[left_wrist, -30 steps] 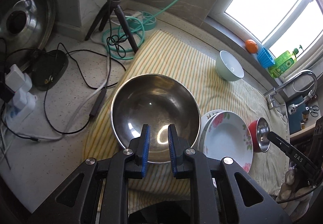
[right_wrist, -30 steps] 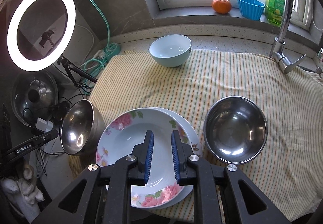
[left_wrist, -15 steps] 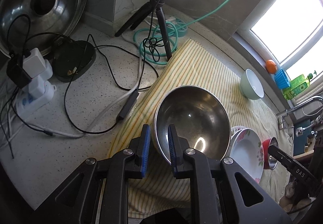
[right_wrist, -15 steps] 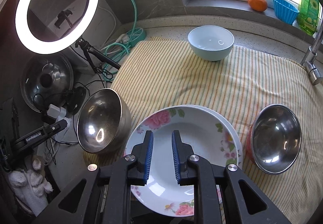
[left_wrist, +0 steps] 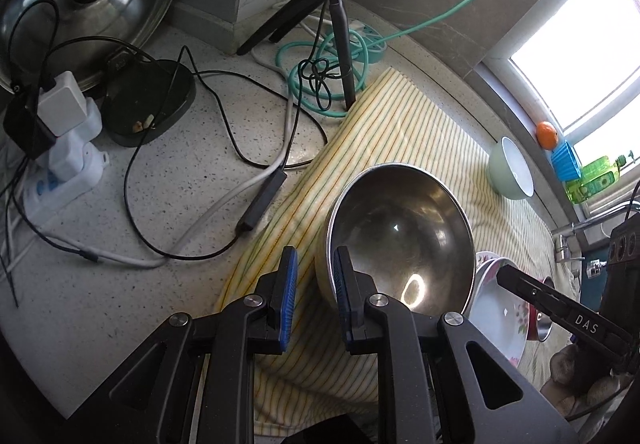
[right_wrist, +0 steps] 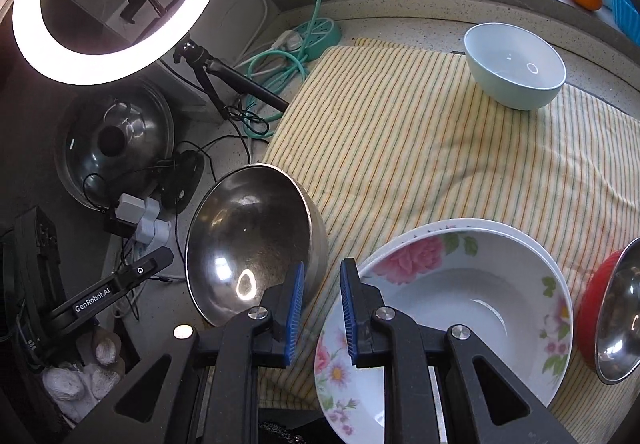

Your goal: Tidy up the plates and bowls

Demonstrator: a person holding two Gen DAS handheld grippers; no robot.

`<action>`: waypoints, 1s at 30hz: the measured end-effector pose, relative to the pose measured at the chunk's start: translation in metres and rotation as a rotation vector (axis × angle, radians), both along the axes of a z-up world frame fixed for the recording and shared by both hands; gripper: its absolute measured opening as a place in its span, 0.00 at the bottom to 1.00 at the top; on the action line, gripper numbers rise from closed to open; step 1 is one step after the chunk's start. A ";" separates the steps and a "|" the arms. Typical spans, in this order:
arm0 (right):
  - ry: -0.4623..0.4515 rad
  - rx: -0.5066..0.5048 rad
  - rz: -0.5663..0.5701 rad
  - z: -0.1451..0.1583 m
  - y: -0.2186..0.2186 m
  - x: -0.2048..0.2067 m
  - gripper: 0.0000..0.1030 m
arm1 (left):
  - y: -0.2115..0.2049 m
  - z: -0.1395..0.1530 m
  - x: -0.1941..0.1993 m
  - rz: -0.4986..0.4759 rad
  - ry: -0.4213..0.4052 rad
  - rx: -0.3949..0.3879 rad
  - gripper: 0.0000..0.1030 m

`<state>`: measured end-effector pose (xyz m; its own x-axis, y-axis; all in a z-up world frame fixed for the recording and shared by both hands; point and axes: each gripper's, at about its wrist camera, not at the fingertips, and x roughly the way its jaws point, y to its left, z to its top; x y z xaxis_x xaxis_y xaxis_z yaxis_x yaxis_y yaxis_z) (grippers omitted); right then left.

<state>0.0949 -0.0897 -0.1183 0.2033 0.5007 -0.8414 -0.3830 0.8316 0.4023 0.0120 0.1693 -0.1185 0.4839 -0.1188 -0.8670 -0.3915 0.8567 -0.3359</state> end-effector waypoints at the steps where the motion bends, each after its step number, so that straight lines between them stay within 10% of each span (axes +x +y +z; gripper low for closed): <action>1: 0.001 -0.005 0.008 -0.001 0.004 0.002 0.17 | 0.001 -0.001 0.001 -0.001 0.003 -0.003 0.16; 30: 0.049 -0.105 0.083 -0.034 0.045 0.016 0.14 | -0.006 -0.027 0.020 -0.050 0.049 -0.052 0.12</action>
<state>0.1112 -0.0445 -0.1518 0.1222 0.4225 -0.8981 -0.4344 0.8364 0.3344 0.0322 0.1630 -0.1457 0.4336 -0.1870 -0.8815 -0.3658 0.8575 -0.3618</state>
